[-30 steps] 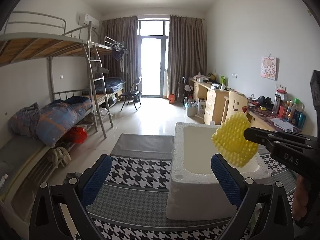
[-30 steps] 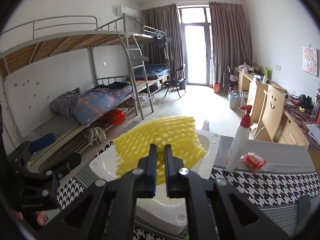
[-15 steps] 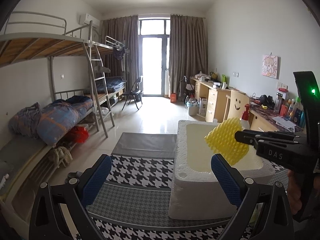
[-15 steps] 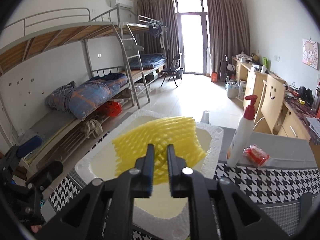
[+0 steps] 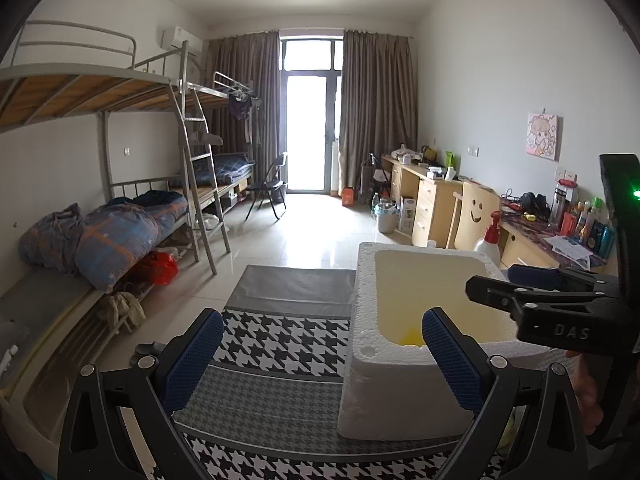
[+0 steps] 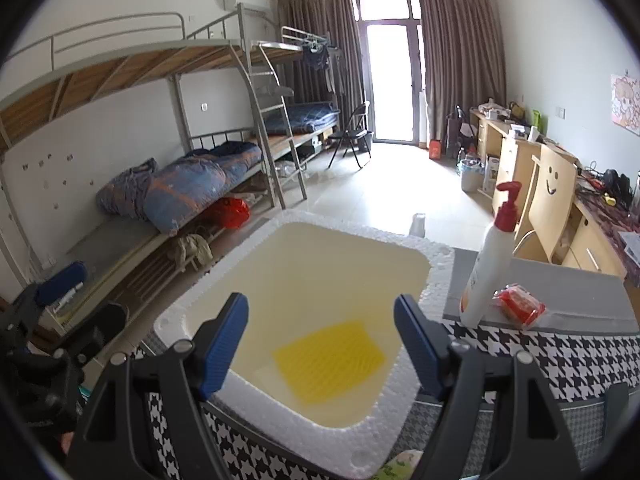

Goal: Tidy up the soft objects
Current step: 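Withdraw both tools from the box back toward the grey sock and mask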

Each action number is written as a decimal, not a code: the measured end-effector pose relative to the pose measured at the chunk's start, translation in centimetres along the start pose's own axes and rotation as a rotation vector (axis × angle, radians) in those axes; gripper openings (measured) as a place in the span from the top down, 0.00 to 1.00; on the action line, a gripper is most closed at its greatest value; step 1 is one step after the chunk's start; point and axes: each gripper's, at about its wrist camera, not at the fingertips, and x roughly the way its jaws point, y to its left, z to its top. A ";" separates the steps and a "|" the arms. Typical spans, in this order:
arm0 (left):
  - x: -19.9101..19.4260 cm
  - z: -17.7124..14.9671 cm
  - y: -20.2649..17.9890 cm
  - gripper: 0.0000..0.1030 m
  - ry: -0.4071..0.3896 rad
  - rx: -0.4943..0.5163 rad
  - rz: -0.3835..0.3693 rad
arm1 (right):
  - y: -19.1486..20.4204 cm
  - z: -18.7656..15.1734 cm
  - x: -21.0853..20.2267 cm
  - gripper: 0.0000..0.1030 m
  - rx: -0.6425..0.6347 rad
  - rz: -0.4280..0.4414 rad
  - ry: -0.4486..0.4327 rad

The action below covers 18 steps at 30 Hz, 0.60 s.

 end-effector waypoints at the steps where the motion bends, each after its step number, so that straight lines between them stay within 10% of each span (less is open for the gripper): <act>1: -0.1 0.0 -0.1 0.03 -0.003 0.001 -0.001 | -0.1 0.0 -0.3 0.23 0.000 0.001 -0.005; 18: -2.2 0.8 -2.0 0.01 -0.053 0.025 -0.043 | -2.4 -0.6 -5.5 0.23 0.069 -0.030 -0.140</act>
